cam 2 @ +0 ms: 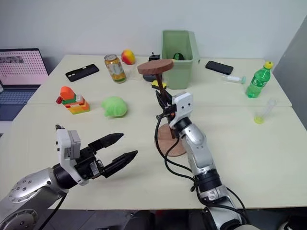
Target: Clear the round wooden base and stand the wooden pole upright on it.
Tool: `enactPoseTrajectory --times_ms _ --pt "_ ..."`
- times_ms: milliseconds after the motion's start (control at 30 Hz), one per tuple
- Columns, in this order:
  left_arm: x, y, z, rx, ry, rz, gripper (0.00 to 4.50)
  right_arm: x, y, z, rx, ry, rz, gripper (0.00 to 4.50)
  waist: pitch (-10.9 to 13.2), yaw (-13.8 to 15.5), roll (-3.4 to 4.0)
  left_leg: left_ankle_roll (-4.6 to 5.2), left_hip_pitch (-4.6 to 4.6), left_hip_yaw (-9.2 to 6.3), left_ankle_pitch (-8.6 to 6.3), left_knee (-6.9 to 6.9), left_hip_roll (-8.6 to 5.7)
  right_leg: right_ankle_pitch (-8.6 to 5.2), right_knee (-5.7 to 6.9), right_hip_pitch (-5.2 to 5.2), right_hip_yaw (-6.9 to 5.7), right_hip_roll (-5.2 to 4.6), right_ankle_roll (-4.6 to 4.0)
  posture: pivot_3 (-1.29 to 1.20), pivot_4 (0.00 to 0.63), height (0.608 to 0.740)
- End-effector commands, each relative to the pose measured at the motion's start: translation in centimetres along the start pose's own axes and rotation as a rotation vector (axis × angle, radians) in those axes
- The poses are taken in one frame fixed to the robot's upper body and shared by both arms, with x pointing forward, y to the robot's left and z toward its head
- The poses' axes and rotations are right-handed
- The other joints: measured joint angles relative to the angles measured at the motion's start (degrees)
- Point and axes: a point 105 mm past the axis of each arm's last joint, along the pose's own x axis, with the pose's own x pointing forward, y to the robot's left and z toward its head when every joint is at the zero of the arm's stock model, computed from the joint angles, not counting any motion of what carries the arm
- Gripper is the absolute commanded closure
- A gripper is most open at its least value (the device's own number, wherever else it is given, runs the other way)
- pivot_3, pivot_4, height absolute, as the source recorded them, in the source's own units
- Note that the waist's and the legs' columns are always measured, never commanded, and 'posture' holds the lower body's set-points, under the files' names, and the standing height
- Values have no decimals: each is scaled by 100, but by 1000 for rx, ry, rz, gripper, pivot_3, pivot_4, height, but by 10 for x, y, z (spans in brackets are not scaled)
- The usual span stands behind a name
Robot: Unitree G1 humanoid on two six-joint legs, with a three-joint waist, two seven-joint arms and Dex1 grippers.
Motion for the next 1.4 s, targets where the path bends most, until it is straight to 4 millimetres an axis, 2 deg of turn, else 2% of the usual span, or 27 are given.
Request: enactPoseTrajectory --times_ms 33,333,433,467,533,600,900,1100,1200,1267,1400 --pt "2 -3 5 20 -11 -26 0 -18 -8 -20 16 107 -23 4233 -5 3 -1 0 0 0 0 0 0 0 -1 0 0 0 0 0 150 740" --pt "1 -4 4 19 -13 -30 0 -58 -23 -33 -42 200 -38 4233 -39 46 -6 0 1 -9 0 0 -6 0 -10 13 0 1 0 0 150 740" --pt "2 -5 5 21 -13 -39 0 -71 -27 -38 -55 239 -41 4233 -38 82 6 4 75 -22 -2 -12 -7 -2 -56 104 -16 4 -2 0 150 740" --pt "2 -5 5 23 -13 -41 0 -73 -28 -38 -55 247 -42 4233 -37 95 7 7 122 -24 -5 -21 -8 -3 -87 165 -24 9 -3 0 150 740" --pt "3 -4 5 26 -12 -45 0 -79 -32 -39 -56 270 -46 4233 -50 138 -1 10 162 -21 -7 -39 -13 -7 -97 198 -16 6 -6 0 150 740" --pt "3 -3 5 30 -11 -50 0 -85 -36 -40 -57 296 -51 4233 -55 159 -9 10 164 -22 -7 -40 -15 -7 -98 201 -16 6 -5 0 150 740" --pt "5 -2 4 41 -6 -68 0 -101 -41 -50 10 431 -53 4233 -96 180 -30 9 164 -27 -7 -40 -15 -7 -98 202 -17 4 -5 0 150 740" --pt "5 -1 3 59 0 -80 0 -120 -40 -69 103 549 -74 4233 -136 171 -51 10 173 -24 -7 -48 -13 -9 -100 205 -15 4 -9 0 150 740" --pt "5 0 2 65 5 -86 0 -120 -38 -71 46 556 -29 4233 -145 167 -62 10 223 -15 -7 -77 -12 -15 -111 215 -8 4 -17 0 150 740" --pt "5 0 2 66 5 -88 0 -121 -36 -73 13 567 -2 4233 -145 167 -62 10 265 -14 -7 -90 -11 -38 -122 257 -9 4 -28 0 150 740" --pt "5 0 2 73 11 -97 0 -123 -34 -85 -42 620 35 4233 -146 166 -63 9 280 -20 -8 -94 -9 -57 -125 273 -14 3 -46 0 150 740"
